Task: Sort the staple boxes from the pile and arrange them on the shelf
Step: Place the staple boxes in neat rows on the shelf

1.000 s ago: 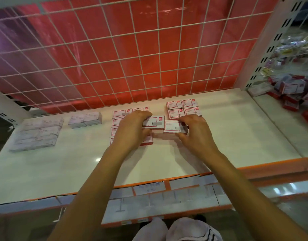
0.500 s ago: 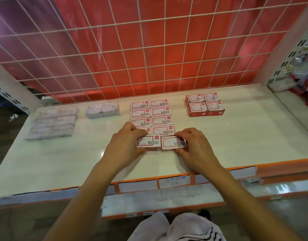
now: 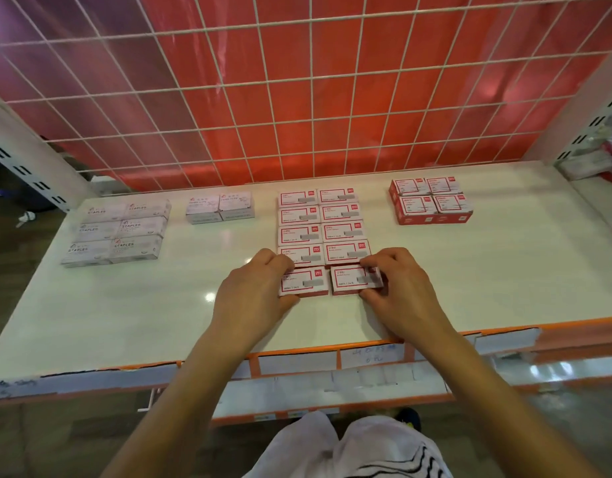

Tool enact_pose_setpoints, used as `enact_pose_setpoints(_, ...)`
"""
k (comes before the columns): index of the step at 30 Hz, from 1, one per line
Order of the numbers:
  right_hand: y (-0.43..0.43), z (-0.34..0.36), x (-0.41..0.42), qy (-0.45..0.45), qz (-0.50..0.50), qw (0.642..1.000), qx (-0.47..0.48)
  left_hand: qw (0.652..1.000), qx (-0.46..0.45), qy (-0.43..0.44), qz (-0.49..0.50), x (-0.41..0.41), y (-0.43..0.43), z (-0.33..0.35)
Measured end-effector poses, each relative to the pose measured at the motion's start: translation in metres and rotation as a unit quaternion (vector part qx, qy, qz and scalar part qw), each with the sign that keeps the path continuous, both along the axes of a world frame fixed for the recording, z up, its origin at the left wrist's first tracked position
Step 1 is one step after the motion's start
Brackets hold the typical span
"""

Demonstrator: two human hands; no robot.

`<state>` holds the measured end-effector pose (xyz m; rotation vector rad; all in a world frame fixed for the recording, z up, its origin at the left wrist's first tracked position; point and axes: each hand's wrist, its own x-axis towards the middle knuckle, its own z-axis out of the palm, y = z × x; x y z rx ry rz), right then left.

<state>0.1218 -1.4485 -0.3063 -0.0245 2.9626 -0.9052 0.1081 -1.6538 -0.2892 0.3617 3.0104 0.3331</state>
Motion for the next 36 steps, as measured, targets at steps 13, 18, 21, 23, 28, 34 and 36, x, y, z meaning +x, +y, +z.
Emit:
enact_pose_setpoints(13, -0.007, 0.0, -0.001, -0.004, -0.027, 0.999, -0.031, 0.994, 0.085, -0.038, 0.061, -0.001, -0.001, -0.006)
enact_pose_setpoints(18, -0.008, -0.001, -0.001, -0.004, -0.027, 0.999, -0.03, 0.995, 0.075, -0.035, 0.06, -0.001, 0.0, -0.006)
enact_pose_setpoints(21, -0.008, -0.002, -0.001, -0.005, -0.025, 0.999, -0.02, 0.996, 0.059, -0.03, 0.056, -0.001, 0.0, -0.008)
enact_pose_setpoints(23, -0.008, -0.002, -0.001, -0.006, -0.021, 1.0, -0.017, 0.997, 0.05, -0.024, 0.054, -0.002, 0.001, -0.009)
enact_pose_setpoints(28, -0.009, -0.001, -0.001, -0.007, -0.017, 1.0, -0.007, 0.997, 0.047, -0.017, 0.054, -0.001, 0.001, -0.01)
enact_pose_setpoints(34, -0.011, -0.001, 0.002, -0.013, -0.016, 1.0, 0.015, 0.997, 0.044, -0.007, 0.055, 0.001, 0.002, -0.013)
enact_pose_setpoints(36, -0.012, -0.001, 0.002, -0.013, -0.014, 1.0, 0.019, 0.998, 0.041, -0.007, 0.054, 0.001, 0.002, -0.013)
